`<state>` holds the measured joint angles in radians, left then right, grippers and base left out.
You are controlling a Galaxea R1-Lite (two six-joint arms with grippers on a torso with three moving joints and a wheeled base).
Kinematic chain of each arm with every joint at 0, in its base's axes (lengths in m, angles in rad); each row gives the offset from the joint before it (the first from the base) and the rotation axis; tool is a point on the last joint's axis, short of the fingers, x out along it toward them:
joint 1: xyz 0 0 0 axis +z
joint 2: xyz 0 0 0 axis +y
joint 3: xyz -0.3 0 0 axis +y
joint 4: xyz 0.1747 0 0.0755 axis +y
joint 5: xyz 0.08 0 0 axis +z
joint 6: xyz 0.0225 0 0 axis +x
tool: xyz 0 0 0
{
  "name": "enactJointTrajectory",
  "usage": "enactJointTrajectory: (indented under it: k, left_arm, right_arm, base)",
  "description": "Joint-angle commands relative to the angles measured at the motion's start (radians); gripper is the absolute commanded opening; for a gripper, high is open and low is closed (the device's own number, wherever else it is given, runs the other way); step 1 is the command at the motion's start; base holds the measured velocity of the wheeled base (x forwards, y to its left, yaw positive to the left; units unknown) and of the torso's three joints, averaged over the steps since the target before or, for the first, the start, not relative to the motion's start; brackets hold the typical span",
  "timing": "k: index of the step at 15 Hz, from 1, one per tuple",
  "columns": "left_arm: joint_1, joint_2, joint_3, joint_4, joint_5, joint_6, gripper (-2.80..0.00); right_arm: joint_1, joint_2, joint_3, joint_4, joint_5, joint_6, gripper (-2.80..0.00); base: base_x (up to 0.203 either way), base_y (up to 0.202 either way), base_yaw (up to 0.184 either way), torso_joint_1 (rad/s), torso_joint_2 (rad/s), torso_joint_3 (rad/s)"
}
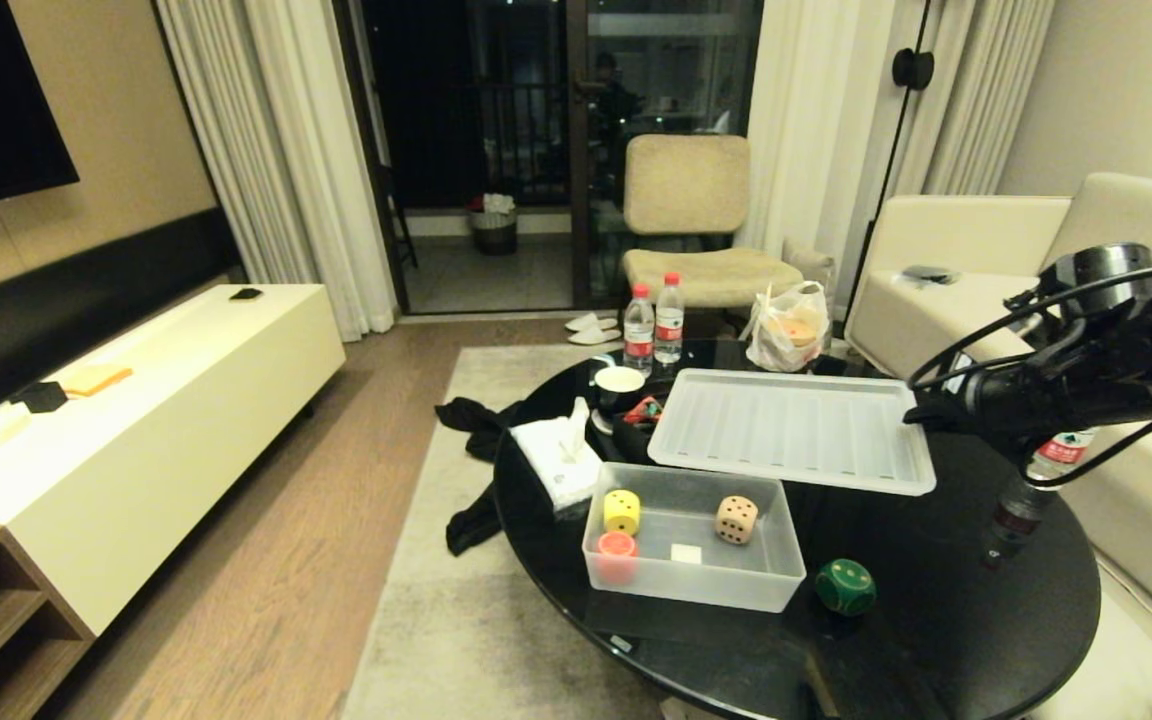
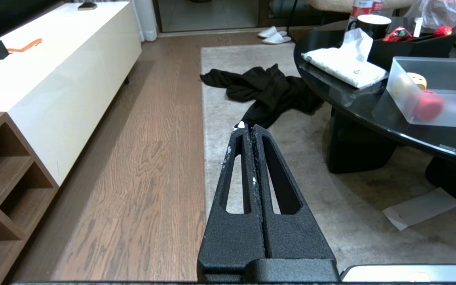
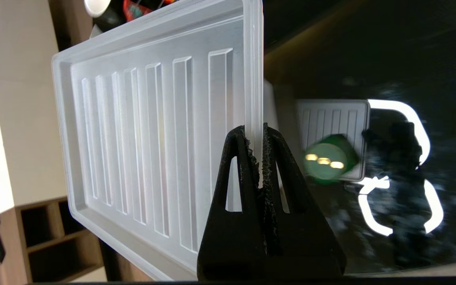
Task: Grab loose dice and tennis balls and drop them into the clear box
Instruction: Open the lid
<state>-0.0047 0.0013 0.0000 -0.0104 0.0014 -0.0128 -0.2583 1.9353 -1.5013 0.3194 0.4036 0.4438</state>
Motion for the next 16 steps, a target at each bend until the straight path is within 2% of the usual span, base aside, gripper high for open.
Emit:
enactJointTrajectory:
  k: [1,6,9,12,16]
  left_arm:
    - [0.0,0.0,0.002,0.0,0.0,-0.001,-2.8]
    - [0.0,0.0,0.002,0.0,0.0,-0.001,-2.8]
    - [0.0,0.0,0.002,0.0,0.0,-0.001,-2.8]
    - [0.0,0.0,0.002,0.0,0.0,0.0,-2.8]
    - [0.0,0.0,0.002,0.0,0.0,0.0,-2.8]
  right_arm:
    - [-0.097,-0.065,0.038,0.004,0.017,-0.043,-2.8]
    - [-0.305,-0.075,0.088,0.004,0.108,-0.115,-2.8]
    - [-0.418,-0.03,0.089,0.003,0.128,-0.176,-2.8]
    - [-0.502,0.036,0.066,-0.002,0.162,-0.193,-2.8]
    - [-0.552,0.134,0.005,-0.003,0.187,-0.193,-2.8]
  base:
    - [0.0,0.0,0.0,0.0,0.0,0.0]
    - [0.0,0.0,0.0,0.0,0.0,0.0]
    - [0.0,0.0,0.0,0.0,0.0,0.0]
    - [0.0,0.0,0.0,0.0,0.0,0.0]
    - [0.0,0.0,0.0,0.0,0.0,0.0]
